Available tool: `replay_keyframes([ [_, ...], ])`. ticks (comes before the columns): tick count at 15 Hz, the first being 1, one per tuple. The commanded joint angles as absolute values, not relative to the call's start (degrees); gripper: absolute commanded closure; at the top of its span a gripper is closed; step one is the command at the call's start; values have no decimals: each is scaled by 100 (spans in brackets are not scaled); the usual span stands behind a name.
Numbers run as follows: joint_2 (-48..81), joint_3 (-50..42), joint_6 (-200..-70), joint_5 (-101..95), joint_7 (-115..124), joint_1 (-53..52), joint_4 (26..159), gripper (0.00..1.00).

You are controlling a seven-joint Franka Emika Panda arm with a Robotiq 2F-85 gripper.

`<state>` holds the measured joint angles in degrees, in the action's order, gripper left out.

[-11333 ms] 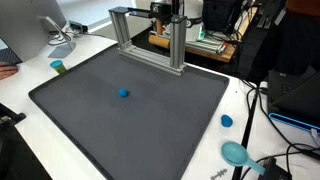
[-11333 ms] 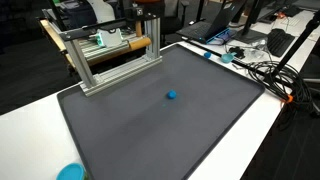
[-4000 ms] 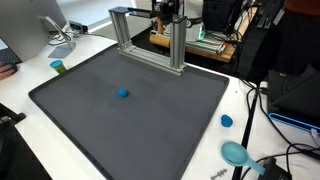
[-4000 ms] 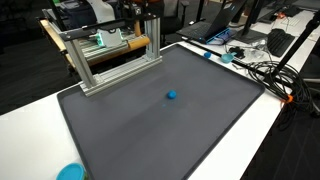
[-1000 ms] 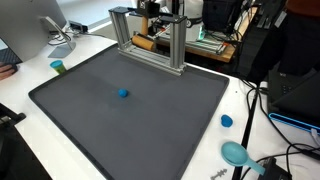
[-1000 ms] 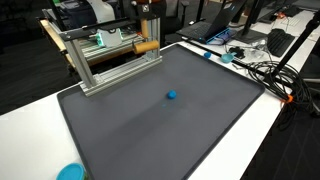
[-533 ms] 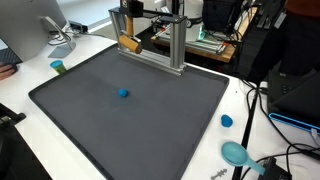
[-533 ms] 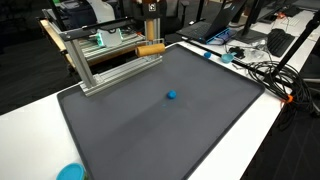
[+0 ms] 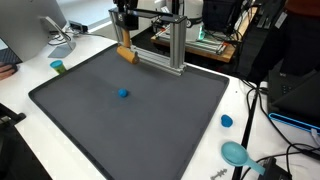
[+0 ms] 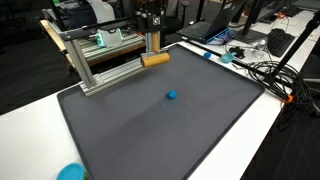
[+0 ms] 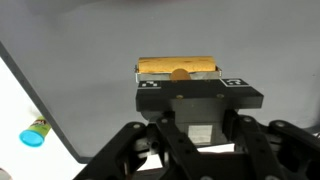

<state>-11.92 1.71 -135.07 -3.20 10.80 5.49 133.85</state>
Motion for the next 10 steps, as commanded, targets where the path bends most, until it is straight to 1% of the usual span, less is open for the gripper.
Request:
replay_keyframes([
  [1,-338,-84,-13470,-21,881,485,12586,78],
  [6,607,-62,-13468,199,1035,366,11669,78],
  [8,791,-26,-13302,-114,1377,205,11433,78],
  [9,588,-104,-13508,33,1083,279,11820,53],
  [10,699,-90,-13493,9,1176,208,11704,53],
])
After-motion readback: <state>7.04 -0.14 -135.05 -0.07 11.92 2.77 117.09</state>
